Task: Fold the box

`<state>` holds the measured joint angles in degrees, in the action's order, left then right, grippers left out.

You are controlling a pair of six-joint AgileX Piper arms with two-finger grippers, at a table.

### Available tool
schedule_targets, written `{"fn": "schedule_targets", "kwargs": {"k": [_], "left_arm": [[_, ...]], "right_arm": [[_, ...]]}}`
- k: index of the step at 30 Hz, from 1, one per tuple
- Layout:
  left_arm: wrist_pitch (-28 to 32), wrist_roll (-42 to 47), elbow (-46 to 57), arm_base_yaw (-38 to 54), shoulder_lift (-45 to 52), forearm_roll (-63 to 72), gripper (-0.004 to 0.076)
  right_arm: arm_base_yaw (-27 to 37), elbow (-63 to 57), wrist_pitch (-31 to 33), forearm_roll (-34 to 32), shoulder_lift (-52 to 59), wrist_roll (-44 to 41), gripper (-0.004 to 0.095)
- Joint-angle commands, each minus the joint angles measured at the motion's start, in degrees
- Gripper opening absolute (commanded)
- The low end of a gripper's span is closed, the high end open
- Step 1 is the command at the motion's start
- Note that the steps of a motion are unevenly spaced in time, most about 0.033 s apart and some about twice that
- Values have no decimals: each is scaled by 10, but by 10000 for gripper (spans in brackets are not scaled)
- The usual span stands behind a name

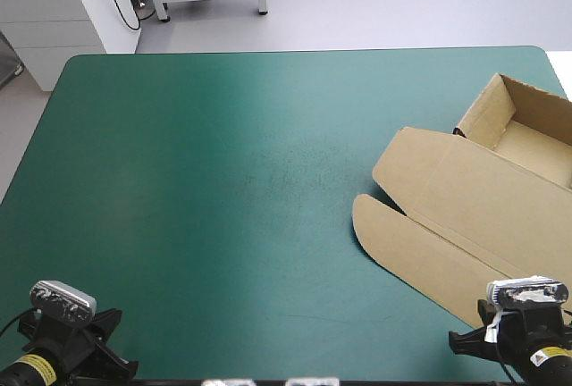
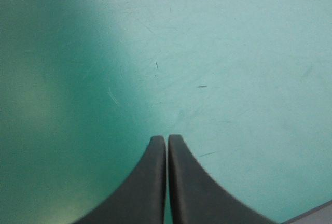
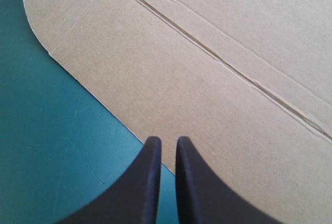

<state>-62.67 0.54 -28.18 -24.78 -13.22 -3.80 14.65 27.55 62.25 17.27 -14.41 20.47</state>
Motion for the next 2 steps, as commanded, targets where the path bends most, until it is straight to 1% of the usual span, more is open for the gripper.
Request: {"fn": "schedule_targets", "kwargs": {"k": [1, 2], "left_arm": [[23, 9, -12, -2, -7, 0, -8], [23, 9, -12, -2, -7, 0, -8]], "right_arm": [[-2, 13, -32, 11, -5, 7, 91], [-2, 13, -32, 11, -5, 7, 91]]}}
